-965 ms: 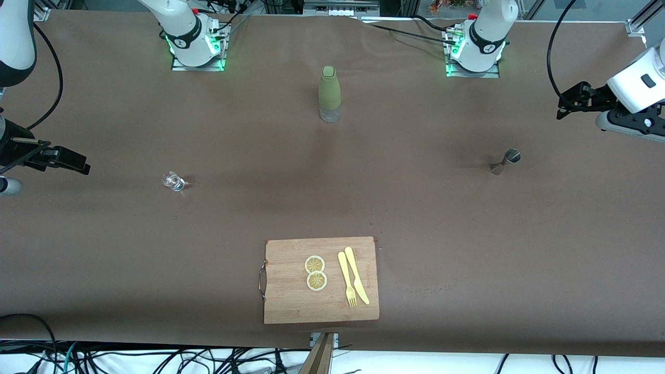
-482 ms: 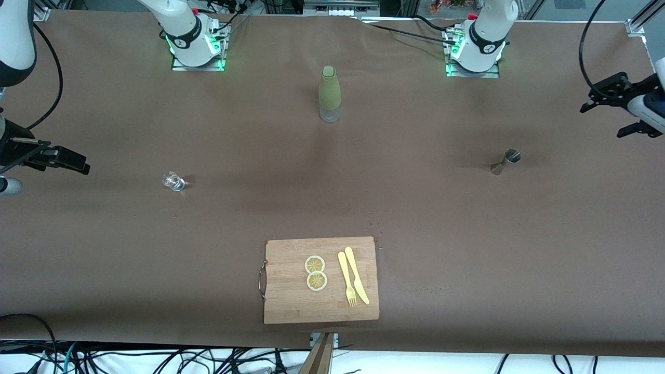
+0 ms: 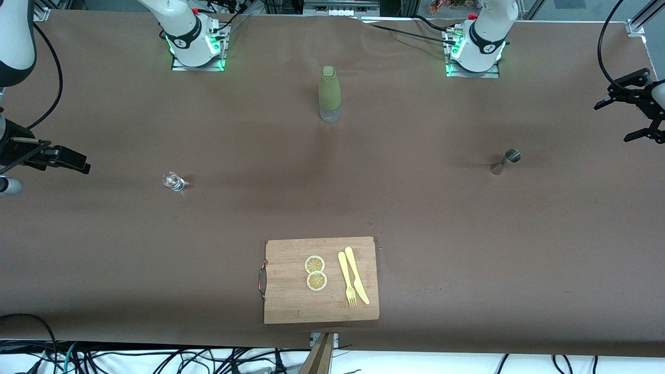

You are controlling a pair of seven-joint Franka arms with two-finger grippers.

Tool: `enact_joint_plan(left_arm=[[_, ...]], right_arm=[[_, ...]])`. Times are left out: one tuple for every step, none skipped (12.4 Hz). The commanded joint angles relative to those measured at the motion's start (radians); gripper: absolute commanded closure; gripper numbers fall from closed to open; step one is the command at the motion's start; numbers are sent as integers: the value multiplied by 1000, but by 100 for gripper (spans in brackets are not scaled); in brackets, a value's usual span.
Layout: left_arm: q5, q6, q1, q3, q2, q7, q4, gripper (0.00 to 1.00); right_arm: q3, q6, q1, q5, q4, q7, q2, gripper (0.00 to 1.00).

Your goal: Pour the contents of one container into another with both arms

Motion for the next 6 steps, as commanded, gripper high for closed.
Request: enact_joint_plan(left_arm=[[-47, 17, 47, -6, -9, 111, -41, 0], [-72, 16, 63, -6, -6, 160, -45, 0], [-100, 17, 82, -6, -6, 203, -61, 0], [-114, 17, 93, -6, -6, 218, -76, 0], [-119, 17, 98, -6, -6, 240, -79, 0], [-128, 17, 107, -6, -3, 271, -82, 0]], right_arm=[[2, -9, -5, -3, -9, -14, -13, 0], [2, -9, -5, -3, -9, -14, -13, 0], [2, -9, -4, -3, -9, -14, -13, 0], [4, -9, -4, -1, -9, -14, -12, 0], [4, -9, -4, 5, -7, -26, -10, 0], [2, -9, -5, 5, -9, -51, -7, 0]])
